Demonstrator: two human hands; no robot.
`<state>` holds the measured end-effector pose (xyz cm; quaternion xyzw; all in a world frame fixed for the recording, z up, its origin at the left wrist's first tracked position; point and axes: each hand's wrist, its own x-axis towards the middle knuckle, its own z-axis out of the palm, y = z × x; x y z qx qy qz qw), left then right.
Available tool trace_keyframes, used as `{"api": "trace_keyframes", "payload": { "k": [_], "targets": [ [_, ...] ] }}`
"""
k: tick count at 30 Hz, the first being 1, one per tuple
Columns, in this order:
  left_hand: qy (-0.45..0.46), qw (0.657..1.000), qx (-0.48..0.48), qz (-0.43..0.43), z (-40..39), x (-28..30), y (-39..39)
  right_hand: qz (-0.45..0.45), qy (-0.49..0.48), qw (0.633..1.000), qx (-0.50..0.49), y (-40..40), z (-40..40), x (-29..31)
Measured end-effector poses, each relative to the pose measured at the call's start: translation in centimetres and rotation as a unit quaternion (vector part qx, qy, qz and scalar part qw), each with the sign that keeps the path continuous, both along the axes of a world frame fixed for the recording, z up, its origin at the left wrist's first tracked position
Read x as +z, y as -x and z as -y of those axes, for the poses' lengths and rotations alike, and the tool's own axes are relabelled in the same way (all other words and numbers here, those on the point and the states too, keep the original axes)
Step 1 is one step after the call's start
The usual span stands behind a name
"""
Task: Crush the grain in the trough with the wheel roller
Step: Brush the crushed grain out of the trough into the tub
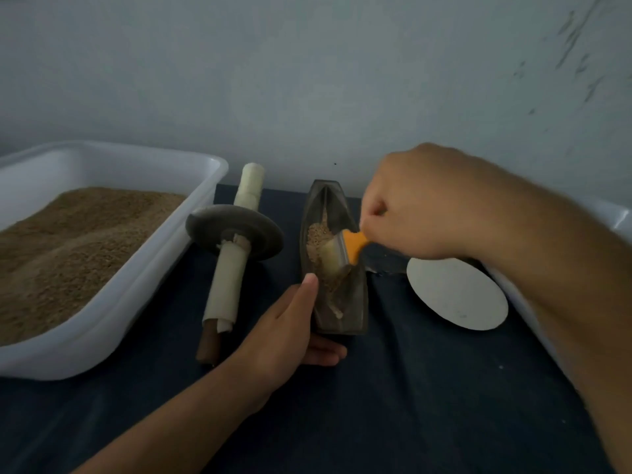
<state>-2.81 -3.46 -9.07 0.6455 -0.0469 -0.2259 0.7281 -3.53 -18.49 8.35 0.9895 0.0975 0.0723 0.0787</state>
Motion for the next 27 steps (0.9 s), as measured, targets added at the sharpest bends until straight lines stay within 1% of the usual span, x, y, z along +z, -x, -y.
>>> {"api": "trace_keyframes", "payload": {
  "k": [2, 4, 7, 9, 12, 15, 18, 22, 25, 27],
  "targets": [
    [0.0, 1.0, -0.001, 0.001, 0.0, -0.1, 0.0, -0.028, 0.01, 0.999, 0.016, 1.2, 0.1, 0.6],
    [0.0, 1.0, 0.001, -0.001, 0.1, 0.0, 0.0, -0.035, 0.022, 0.999, 0.025, 1.6, -0.3, 0.1],
    [0.0, 1.0, 0.003, -0.008, 0.1, 0.2, 0.1, -0.004, 0.018, 1.0, 0.011, 0.0, -1.0, -1.6],
    [0.001, 1.0, 0.003, -0.011, 0.1, 0.3, 0.2, 0.008, 0.014, 1.0, -0.009, -1.0, -0.5, -1.7],
    [0.002, 1.0, 0.003, -0.015, 0.1, 0.4, 0.0, -0.044, -0.011, 0.999, -0.018, -0.9, 0.7, -0.6],
    [0.003, 1.0, 0.006, -0.026, 0.3, 0.6, 0.0, -0.074, 0.0, 0.997, 0.009, -0.3, 0.6, -0.7],
    [0.01, 0.999, 0.003, -0.044, 0.3, 1.2, 0.2, -0.053, -0.013, 0.999, 0.0, -0.3, 0.9, -0.7],
    [0.013, 0.998, -0.004, -0.068, 0.1, 1.8, 0.2, -0.042, -0.051, 0.997, -0.05, -1.7, 3.0, 1.5],
    [0.014, 0.996, -0.01, -0.086, 0.2, 2.0, -0.1, 0.031, -0.083, 0.993, -0.076, -4.7, 3.7, 0.4],
    [0.017, 0.995, -0.021, -0.095, 0.3, 2.1, -0.4, 0.084, -0.078, 0.989, -0.091, -6.9, 3.4, -1.8]
  ]
}}
